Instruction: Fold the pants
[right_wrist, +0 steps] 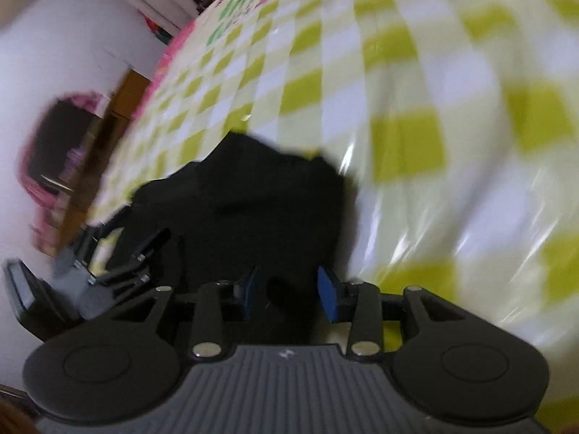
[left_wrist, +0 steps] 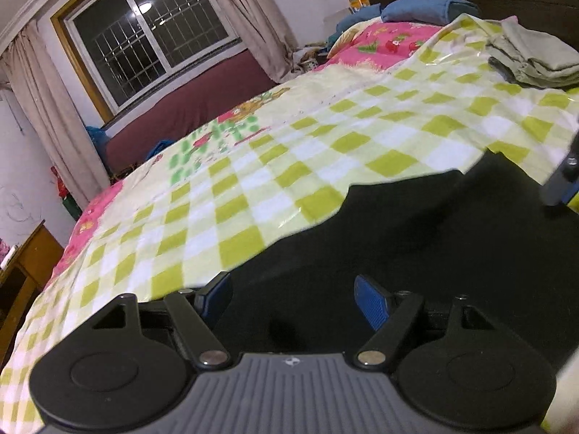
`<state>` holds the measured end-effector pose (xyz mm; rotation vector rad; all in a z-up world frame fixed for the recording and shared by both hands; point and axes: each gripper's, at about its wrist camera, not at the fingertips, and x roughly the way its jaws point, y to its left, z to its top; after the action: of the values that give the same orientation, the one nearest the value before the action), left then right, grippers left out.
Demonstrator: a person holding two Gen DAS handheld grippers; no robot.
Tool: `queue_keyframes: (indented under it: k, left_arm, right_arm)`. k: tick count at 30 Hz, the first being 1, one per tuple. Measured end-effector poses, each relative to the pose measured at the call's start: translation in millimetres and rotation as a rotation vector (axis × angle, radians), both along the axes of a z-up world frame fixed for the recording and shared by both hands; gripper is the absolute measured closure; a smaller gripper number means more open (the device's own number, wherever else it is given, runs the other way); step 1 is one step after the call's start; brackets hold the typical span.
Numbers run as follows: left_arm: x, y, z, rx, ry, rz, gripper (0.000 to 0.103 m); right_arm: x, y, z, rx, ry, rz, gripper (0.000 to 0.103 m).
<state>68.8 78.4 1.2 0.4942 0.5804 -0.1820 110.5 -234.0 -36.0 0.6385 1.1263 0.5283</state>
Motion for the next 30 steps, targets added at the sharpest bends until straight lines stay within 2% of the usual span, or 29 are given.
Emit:
queue_keyframes:
  k: [2,4,7,9,10,12,13,14,15,18,19,20,21,23,27,30]
  left_arm:
    - [-6.6,7.0,-2.2,-0.035,0.055,0.027,0.015]
    - [-11.6,8.4,-5.5,-0.055,0.093,0.044,0.015]
    - [-19.0,2.5,-17.1,-0.035,0.176,0.021,0.015]
    - [-19.9,-1.0,-23.1,-0.011,0.193,0.017,0.015]
    - [-17.6,-1.6,-22.1,-0.010,0.202,0.017,0.015]
    - [-16.0,-1.2,-19.9,-0.016,0.214,0.023,0.015]
    - [-17.0,-1.3,-18.9,-0.012,0.212,0.023,0.015]
    - [-19.1,-1.9,-18.5,-0.001,0.207,0.019,0.015]
    - [-21.4,-2.1,-19.3,0.010,0.203,0.014,0.015]
    - [-24.6,-4.7,-22.5,0.027,0.197,0.007,0.015]
    - [-23.5,-5.3,-22.7,0.027,0.198,0.008,0.015]
    - [-22.2,-5.7,-22.5,0.024,0.199,0.008,0.015]
    - [-20.4,-6.1,-22.1,0.021,0.200,0.009,0.015]
    - [-17.6,-8.2,-22.3,0.026,0.199,0.013,0.015]
    - [-17.9,-14.0,-21.5,0.034,0.196,-0.001,0.016]
    - [-18.1,-26.0,-19.0,0.016,0.198,-0.050,0.016]
  right_arm:
    - [1.7,2.7,-18.2,0.068,0.004,-0.049,0.041]
    - [3.2,5.2,-27.5,0.108,0.027,-0.089,0.041]
    - [-4.8,6.3,-9.5,0.097,-0.058,-0.050,0.055]
    - [-2.9,2.8,-8.2,0.097,-0.059,-0.044,0.064]
    - [1.5,1.8,-13.7,0.085,-0.035,-0.052,0.064]
    - [7.9,2.3,-24.7,0.077,0.010,-0.061,0.062]
    - [8.4,3.6,-30.6,0.111,0.037,-0.058,0.061]
    - [6.6,5.7,-34.8,0.143,0.052,-0.051,0.055]
    - [4.9,8.1,-36.6,0.174,0.058,-0.031,0.048]
    - [-4.2,8.4,-37.8,0.219,0.049,-0.036,0.044]
    - [-2.0,8.7,-40.5,0.225,0.048,-0.045,0.046]
    - [1.3,10.7,-43.8,0.225,0.049,-0.059,0.052]
    - [4.9,13.0,-47.4,0.223,0.059,-0.074,0.064]
    - [11.2,17.6,-52.6,0.220,0.085,-0.090,0.075]
    - [3.7,7.8,-36.5,0.271,0.033,-0.107,0.084]
    - [-3.0,-7.3,-25.3,0.265,-0.021,-0.161,0.085]
